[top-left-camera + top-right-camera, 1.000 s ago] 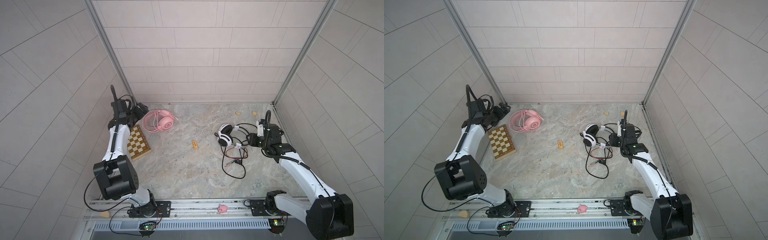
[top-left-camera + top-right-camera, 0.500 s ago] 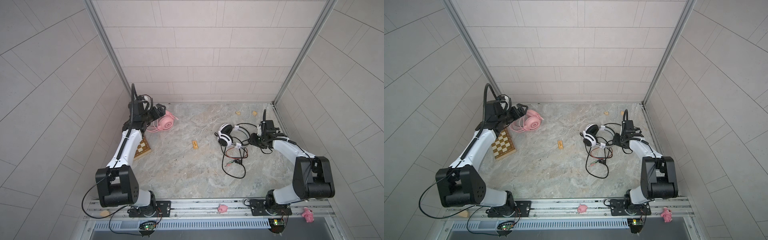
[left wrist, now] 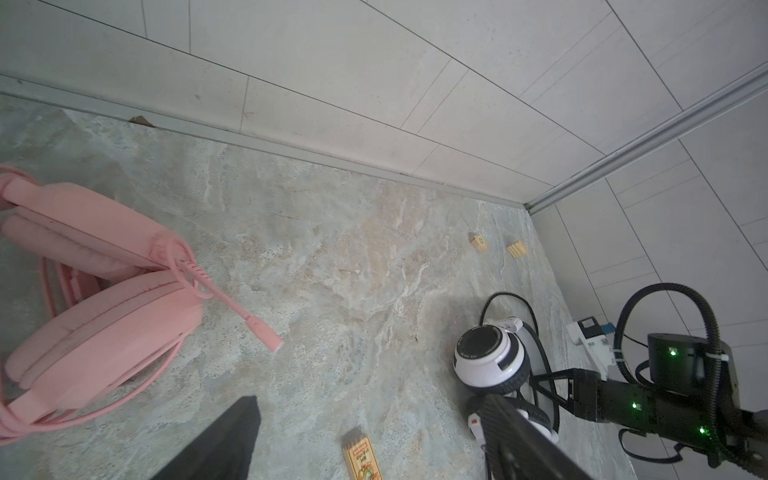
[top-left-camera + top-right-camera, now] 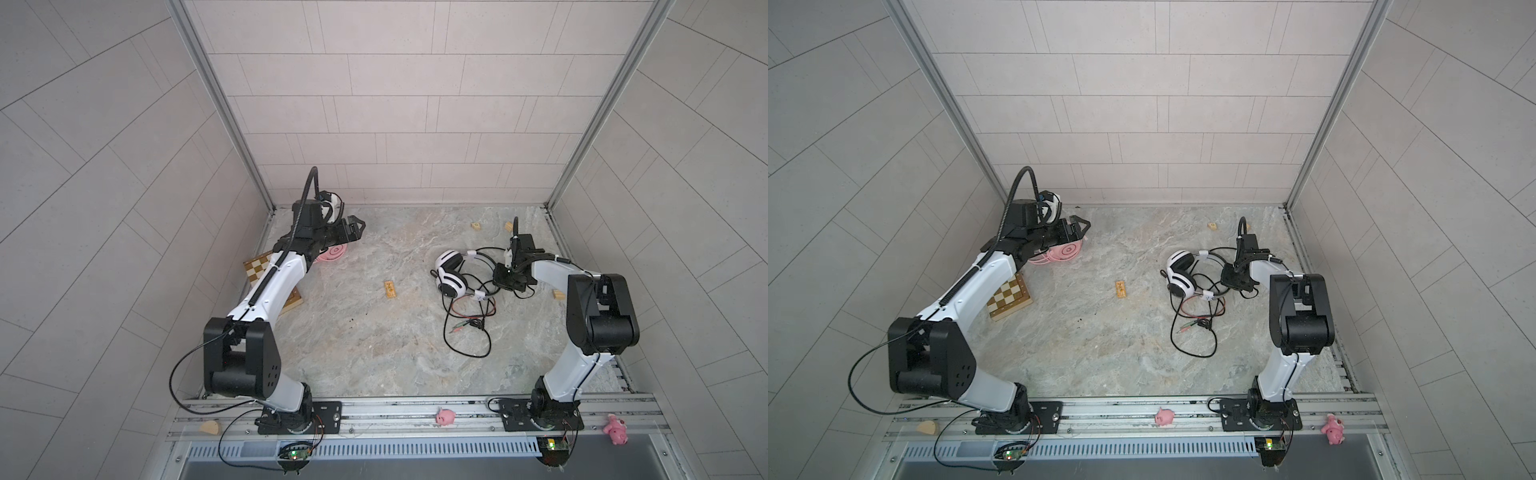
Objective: Wrap the headphones
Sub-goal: 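Grasp the white headset band with the right gripper and lift it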
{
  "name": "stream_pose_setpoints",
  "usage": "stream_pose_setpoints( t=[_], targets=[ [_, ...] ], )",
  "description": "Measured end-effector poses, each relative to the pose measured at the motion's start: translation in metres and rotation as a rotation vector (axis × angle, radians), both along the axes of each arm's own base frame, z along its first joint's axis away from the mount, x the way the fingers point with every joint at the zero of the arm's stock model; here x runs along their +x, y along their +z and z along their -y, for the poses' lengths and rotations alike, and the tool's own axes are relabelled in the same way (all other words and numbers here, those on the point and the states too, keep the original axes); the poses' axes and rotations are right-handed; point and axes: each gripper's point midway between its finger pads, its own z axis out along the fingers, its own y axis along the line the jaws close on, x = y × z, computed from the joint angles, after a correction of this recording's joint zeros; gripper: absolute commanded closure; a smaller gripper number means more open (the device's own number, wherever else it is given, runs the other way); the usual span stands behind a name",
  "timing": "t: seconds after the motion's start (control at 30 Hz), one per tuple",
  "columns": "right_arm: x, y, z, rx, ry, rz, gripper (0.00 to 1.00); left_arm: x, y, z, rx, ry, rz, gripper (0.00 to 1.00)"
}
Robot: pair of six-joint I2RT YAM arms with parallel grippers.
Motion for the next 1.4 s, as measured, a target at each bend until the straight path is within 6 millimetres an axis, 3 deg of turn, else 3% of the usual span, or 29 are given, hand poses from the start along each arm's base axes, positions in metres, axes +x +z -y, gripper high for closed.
stream_pose_setpoints(
  t=[0.1, 0.17, 0.23, 0.33, 0.5, 0.57, 0.67, 0.8, 1.0, 1.2, 1.4],
  targets=[
    [-0.003, 0.010, -0.003, -0.039, 0.030, 0.000, 0.96, 0.000, -0.001, 0.005, 0.008, -0.018, 0.001, 0.12],
    [-0.002, 0.027, -0.006, -0.070, 0.047, 0.027, 0.96, -0.001, -0.001, 0.010, 0.011, -0.033, 0.001, 0.12],
    [0.004, 0.053, -0.009, -0.118, 0.073, 0.080, 0.97, -0.002, -0.001, 0.013, 0.014, -0.043, 0.004, 0.13],
    [0.016, 0.109, -0.022, -0.203, 0.137, 0.212, 0.97, -0.006, 0.000, 0.026, 0.015, -0.083, 0.010, 0.13],
    [0.020, 0.208, -0.063, -0.388, 0.291, 0.502, 0.96, -0.014, 0.001, 0.047, 0.021, -0.150, 0.022, 0.13],
    [0.013, 0.236, -0.081, -0.492, 0.370, 0.593, 0.96, -0.016, 0.002, 0.052, 0.026, -0.167, 0.027, 0.13],
    [0.008, 0.261, -0.107, -0.672, 0.499, 0.685, 0.97, -0.018, 0.003, 0.057, 0.031, -0.182, 0.035, 0.13],
    [0.013, 0.275, -0.116, -0.969, 0.603, 0.755, 0.99, -0.019, 0.006, 0.058, 0.031, -0.183, 0.045, 0.13],
    [0.016, 0.263, -0.082, -1.307, 0.583, 0.672, 0.99, -0.019, 0.009, 0.061, 0.026, -0.191, 0.057, 0.13],
    [0.006, 0.246, -0.078, -1.351, 0.573, 0.697, 0.99, -0.030, 0.020, 0.084, 0.013, -0.253, 0.092, 0.13],
    [-0.013, 0.250, -0.106, -1.242, 0.642, 0.883, 0.98, -0.045, 0.024, 0.119, -0.047, -0.368, 0.097, 0.10]
  ],
)
